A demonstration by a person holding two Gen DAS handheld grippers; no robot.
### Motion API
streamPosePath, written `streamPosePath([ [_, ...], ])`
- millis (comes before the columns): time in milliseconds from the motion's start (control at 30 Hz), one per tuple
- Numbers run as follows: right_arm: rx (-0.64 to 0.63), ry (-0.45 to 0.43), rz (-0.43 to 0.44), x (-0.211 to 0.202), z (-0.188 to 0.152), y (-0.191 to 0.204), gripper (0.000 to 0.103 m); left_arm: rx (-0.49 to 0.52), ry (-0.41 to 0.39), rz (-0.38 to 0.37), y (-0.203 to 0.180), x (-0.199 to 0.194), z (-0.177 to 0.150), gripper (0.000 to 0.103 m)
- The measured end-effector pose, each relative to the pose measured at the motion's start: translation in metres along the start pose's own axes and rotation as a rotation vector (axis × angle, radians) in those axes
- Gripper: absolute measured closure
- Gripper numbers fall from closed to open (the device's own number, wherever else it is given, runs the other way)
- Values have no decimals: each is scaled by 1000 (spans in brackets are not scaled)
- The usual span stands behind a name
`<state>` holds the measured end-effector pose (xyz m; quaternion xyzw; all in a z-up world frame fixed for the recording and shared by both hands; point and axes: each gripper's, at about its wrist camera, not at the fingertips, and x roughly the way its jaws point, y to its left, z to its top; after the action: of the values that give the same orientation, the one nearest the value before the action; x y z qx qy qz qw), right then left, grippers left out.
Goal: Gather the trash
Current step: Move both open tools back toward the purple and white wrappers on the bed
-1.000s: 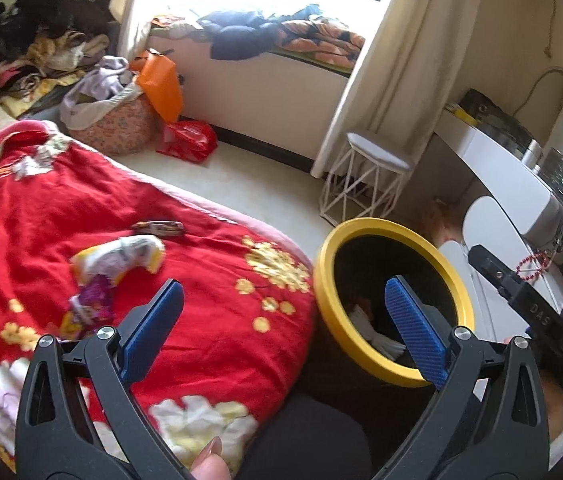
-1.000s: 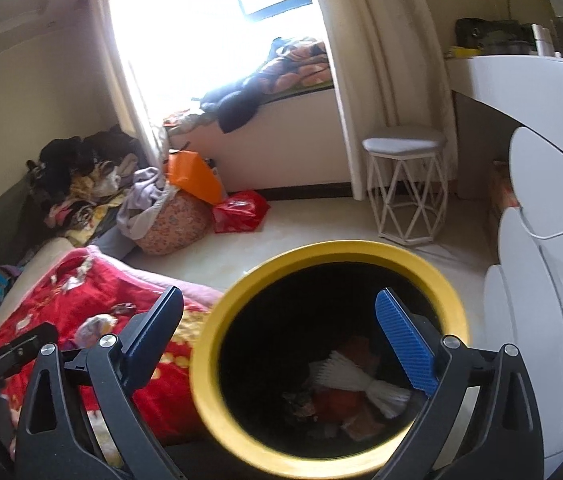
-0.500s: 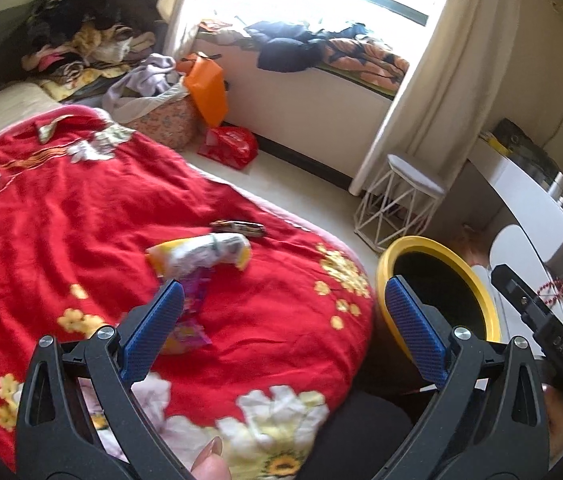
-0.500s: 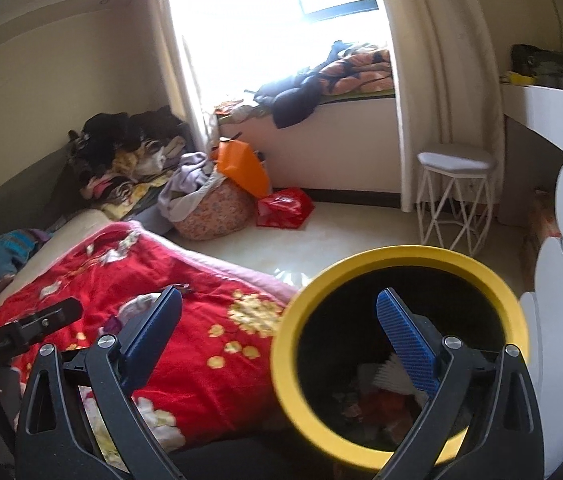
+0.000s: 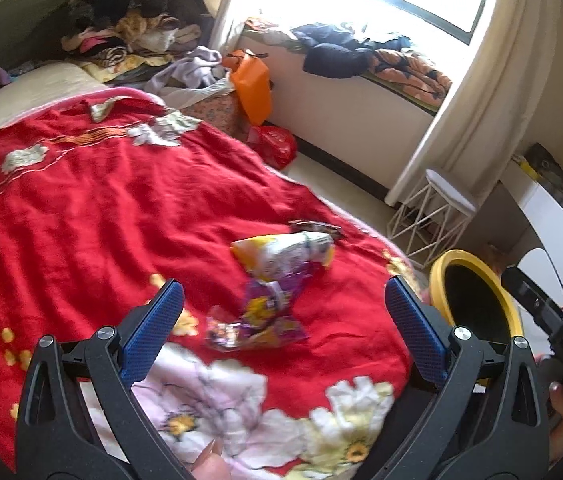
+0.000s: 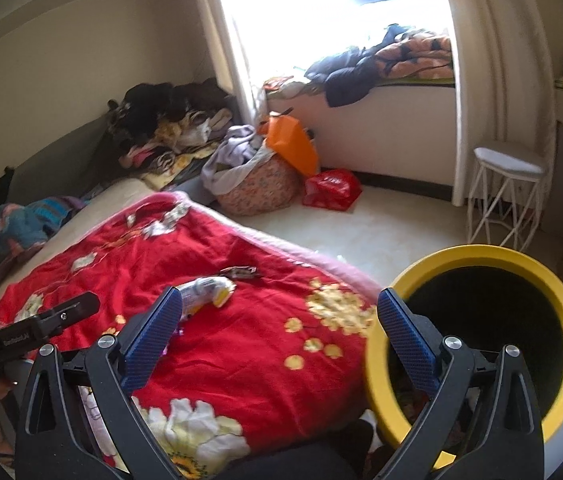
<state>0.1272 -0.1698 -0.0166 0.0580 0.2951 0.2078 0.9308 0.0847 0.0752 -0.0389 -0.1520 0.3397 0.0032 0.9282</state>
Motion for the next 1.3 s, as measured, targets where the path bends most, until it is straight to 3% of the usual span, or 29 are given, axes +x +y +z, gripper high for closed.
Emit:
streamPosePath([
  [300,-40,65,64,37,7,33,8,-27,29,58,42,-3,-12,10],
  [500,-23,119,120,61,8,43,8,-95,73,30,62,5,-19,11],
  [600,-15,144,142,72,8,48,8,-111,106,21,67,12,-27,25],
  [833,12,240,193,107,7,60,30,-193,170,-37,75,27,-40,49],
  [933,33,280,220,120,5,65,38,-221,179,-66,77,32,-43,54],
  [1300,40,362,247,150,-4,87,47,-286,191,-131,79,44,-43,72],
])
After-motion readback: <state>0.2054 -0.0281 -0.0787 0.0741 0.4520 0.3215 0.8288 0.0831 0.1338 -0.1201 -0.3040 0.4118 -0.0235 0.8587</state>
